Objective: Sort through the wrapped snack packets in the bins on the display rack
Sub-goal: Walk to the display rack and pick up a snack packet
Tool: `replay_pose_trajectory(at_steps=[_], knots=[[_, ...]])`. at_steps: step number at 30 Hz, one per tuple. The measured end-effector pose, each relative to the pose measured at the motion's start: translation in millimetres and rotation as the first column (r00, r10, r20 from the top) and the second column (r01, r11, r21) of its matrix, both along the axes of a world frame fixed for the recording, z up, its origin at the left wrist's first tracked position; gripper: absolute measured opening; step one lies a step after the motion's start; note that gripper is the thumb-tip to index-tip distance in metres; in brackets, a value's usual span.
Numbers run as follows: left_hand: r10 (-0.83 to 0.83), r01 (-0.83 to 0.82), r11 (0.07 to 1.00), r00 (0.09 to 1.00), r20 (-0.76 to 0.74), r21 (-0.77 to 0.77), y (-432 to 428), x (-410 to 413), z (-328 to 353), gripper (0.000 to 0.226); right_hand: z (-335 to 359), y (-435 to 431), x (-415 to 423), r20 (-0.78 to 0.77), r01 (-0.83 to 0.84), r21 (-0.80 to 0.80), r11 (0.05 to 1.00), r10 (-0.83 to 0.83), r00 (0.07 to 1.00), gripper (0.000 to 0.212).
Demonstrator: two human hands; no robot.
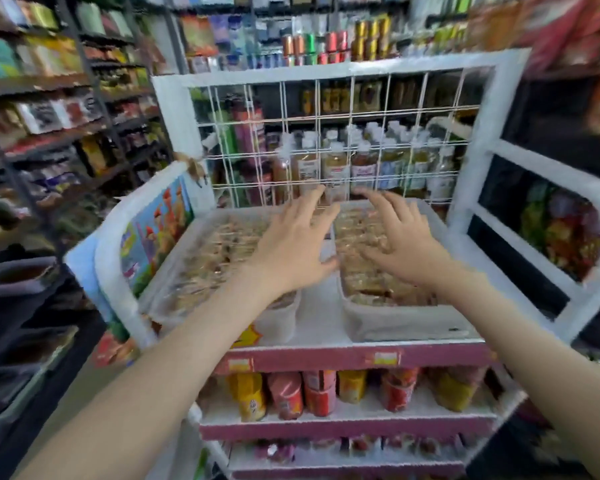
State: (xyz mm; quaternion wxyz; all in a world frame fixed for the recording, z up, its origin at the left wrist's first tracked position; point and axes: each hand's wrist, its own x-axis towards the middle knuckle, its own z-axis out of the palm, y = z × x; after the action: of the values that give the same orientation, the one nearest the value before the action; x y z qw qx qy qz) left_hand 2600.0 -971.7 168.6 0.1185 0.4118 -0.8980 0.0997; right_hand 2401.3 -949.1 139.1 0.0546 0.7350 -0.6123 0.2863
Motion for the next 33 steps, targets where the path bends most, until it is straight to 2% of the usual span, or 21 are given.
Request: replay_pose_trajectory(at_steps=[3, 5, 8, 12, 19, 21, 25, 27, 31, 33], knots=[[-0.096, 0.075, 0.987, 0.985, 0.146, 0.140, -17.2, -21.7, -10.9, 0.087, -11.1, 4.9, -25.8, 0.002, 0.021, 0.145, 0.989, -0.021, 1.000, 0.084], [-0.136, 0.082, 0.966, 0.968, 0.213, 0.245, -23.7, -28.9, -17.7, 0.091, -16.9, 12.7, -32.9, 0.050, -0.035, 0.260, 0.965, 0.022, 0.999, 0.085], [-0.178, 0.088, 0.952, 0.937, 0.301, 0.292, -30.2, -30.9, -26.8, 0.100, -18.8, 21.9, -34.1, 0.045, -0.121, 0.326, 0.938, 0.113, 0.993, 0.088], [-0.182, 0.069, 0.942, 0.928, 0.326, 0.329, -37.4, -27.7, -33.1, 0.109, -17.4, 22.8, -33.2, 0.044, -0.226, 0.366, 0.903, 0.226, 0.973, 0.094], [-0.137, 0.020, 0.917, 0.953, 0.269, 0.398, -40.1, -38.4, -38.6, 0.096, -22.4, 12.6, -37.5, 0.060, -0.283, 0.421, 0.862, 0.285, 0.957, 0.094], [-0.095, -0.015, 0.910, 0.965, 0.244, 0.414, -43.0, -40.3, -41.9, 0.091, -18.7, 11.9, -38.7, 0.051, -0.282, 0.454, 0.845, 0.291, 0.955, 0.087], [-0.052, -0.068, 0.897, 0.965, 0.256, 0.437, -50.1, -40.1, -45.1, 0.091, -17.8, 6.3, -40.8, -0.060, -0.218, 0.434, 0.874, 0.269, 0.961, 0.048], [-0.049, -0.069, 0.891, 0.968, 0.247, 0.449, -52.9, -39.7, -46.3, 0.091, -21.4, 0.8, -41.1, -0.099, -0.195, 0.426, 0.883, 0.260, 0.961, 0.036], [-0.061, -0.042, 0.873, 0.979, 0.194, 0.486, -52.2, -39.6, -49.0, 0.089, -25.2, -1.2, -39.3, -0.037, -0.222, 0.432, 0.874, 0.264, 0.964, 0.018], [-0.076, -0.008, 0.876, 0.985, 0.155, 0.481, -50.2, -39.1, -48.5, 0.088, -26.8, 0.2, -37.0, -0.002, -0.241, 0.422, 0.874, 0.266, 0.964, 0.017]])
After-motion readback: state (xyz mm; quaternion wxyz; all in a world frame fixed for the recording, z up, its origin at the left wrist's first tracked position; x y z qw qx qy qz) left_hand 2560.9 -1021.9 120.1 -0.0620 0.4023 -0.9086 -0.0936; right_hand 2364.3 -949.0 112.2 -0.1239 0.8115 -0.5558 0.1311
